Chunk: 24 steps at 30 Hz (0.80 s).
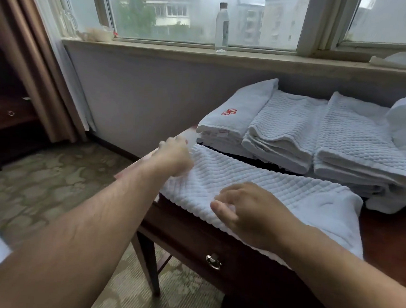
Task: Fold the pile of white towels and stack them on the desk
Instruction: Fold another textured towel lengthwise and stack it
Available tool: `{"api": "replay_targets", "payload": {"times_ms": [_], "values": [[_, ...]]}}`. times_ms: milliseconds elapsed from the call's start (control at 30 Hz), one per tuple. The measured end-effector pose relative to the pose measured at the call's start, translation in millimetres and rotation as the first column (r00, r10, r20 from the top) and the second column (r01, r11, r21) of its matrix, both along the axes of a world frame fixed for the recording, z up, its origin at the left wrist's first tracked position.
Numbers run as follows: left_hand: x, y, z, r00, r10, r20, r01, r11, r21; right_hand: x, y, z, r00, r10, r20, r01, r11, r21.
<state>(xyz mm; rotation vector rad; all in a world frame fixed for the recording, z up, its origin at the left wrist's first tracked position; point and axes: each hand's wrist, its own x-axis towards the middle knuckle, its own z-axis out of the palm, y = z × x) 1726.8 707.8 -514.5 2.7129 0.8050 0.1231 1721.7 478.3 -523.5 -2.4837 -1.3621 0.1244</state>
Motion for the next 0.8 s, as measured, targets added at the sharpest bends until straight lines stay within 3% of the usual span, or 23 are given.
{"api": "replay_targets", "payload": {"times_ms": [67,100,200,267,567,800], "values": [[2.1,-13.0,-6.7,0.963,-0.158,0.22,0.16,0.987,0.006,12.4,-14.9,4.2,0.995,-0.091,-0.031,0.094,0.991,0.092],[3.5,-20.4,-11.0,0.932,-0.268,0.246,0.276,0.961,0.002,19.5,-22.0,4.8,0.988,-0.152,0.034,0.148,0.985,0.091],[8.0,-40.2,-34.2,0.902,-0.431,-0.03,0.432,0.9,0.053,30.4,-42.6,-9.4,0.945,-0.313,0.096,0.325,0.932,-0.163],[10.2,-42.3,-47.7,0.902,-0.409,-0.138,0.425,0.897,0.121,30.6,-53.1,-26.0,0.953,-0.299,0.052,0.302,0.918,-0.259],[2.3,-55.7,-50.7,0.917,-0.378,-0.125,0.394,0.907,0.149,26.3,-80.0,-29.9,0.965,-0.257,0.051,0.261,0.925,-0.275],[-9.9,-121.2,-54.0,0.941,-0.324,-0.102,0.333,0.938,0.098,8.7,-153.9,-24.7,0.878,-0.442,0.185,0.476,0.845,-0.243]]}}
